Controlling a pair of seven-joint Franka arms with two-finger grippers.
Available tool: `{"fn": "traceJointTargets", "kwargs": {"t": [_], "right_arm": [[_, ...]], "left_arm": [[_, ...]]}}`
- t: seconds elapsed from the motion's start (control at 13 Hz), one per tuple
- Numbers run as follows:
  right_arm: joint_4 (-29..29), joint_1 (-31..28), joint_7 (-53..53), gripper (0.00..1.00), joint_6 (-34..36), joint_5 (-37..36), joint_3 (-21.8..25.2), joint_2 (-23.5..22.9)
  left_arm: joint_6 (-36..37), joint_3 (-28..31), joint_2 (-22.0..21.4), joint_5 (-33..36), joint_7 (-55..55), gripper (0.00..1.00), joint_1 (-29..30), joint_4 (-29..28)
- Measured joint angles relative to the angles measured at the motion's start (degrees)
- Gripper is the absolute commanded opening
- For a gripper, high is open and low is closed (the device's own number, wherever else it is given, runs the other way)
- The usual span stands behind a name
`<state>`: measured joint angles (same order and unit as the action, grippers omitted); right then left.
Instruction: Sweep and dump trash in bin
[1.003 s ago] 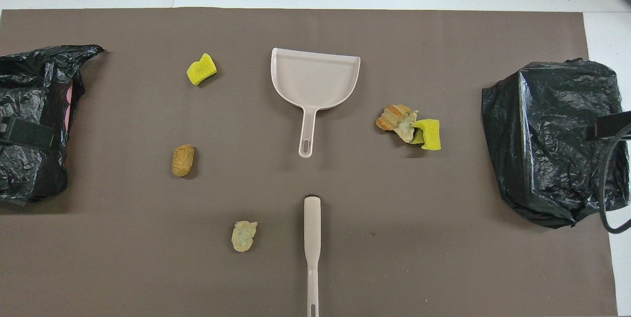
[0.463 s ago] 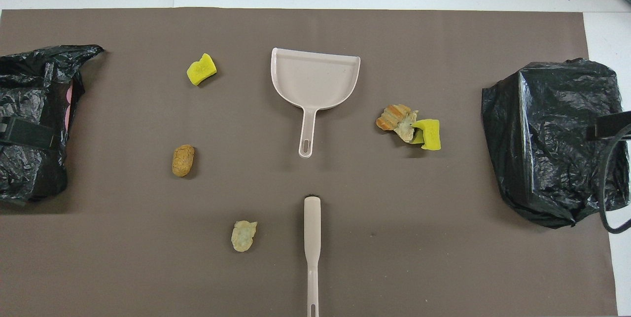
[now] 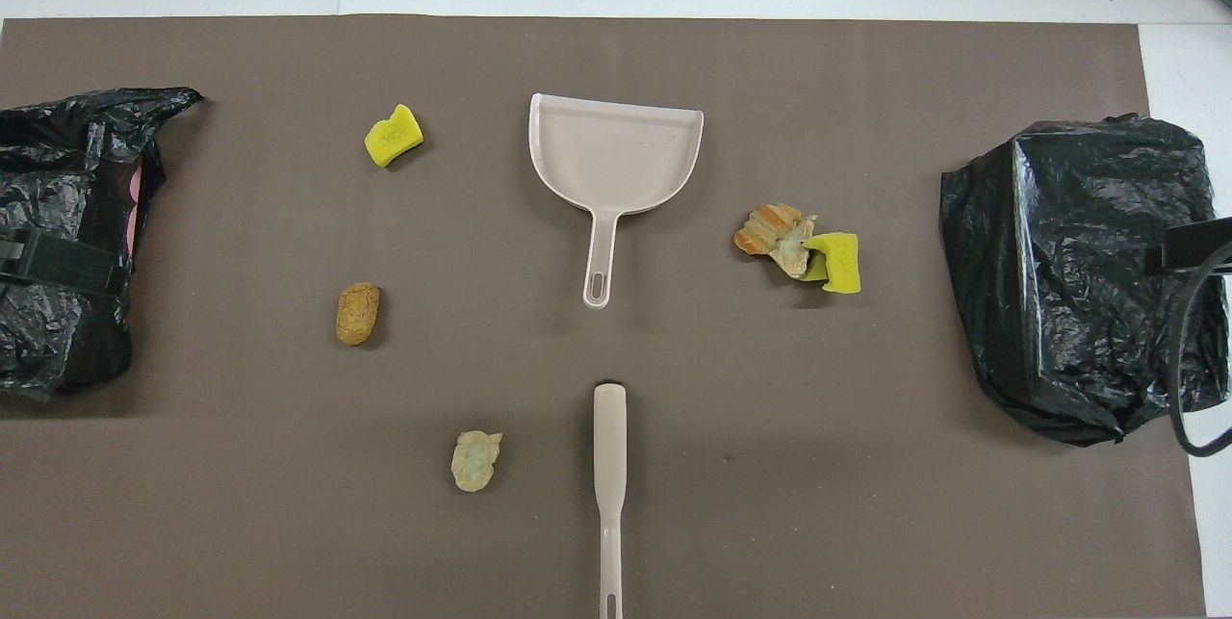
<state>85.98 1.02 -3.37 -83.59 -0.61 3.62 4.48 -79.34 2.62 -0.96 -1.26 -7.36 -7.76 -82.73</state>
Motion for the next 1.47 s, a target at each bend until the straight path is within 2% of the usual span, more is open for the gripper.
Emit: {"fn": "traceJointTargets", "kwargs": {"t": [0.39, 0.69, 1.16, 1.47], "right_arm": [[0.09, 0.14, 0.00, 1.00, 0.33, 0.00, -0.31, 0.00], [1.45, 0.40, 0.00, 1.00, 0.32, 0.00, -0.55, 0.12], [2.22, 0.37, 0.00, 1.00, 0.81, 0.00, -0.54, 0.47], [4.08, 1.81, -0.34, 1.00, 1.56, 0.00, -0.68, 1.94]], "left_arm": [[-0.04, -2.32, -0.07, -0.19, 0.00, 1.00, -0.73, -0.20], [-1.16, -2.74, -1.53, -0.35, 0.19, 1.00, -6.14, -3.61], [-7.76, -2.95, -3.53, -1.30, 11.12, 1.00, -16.04, -13.57], [-14.56, -3.04, -6.21, -4.32, 15.49, 1.00, -20.93, -23.83]]}}
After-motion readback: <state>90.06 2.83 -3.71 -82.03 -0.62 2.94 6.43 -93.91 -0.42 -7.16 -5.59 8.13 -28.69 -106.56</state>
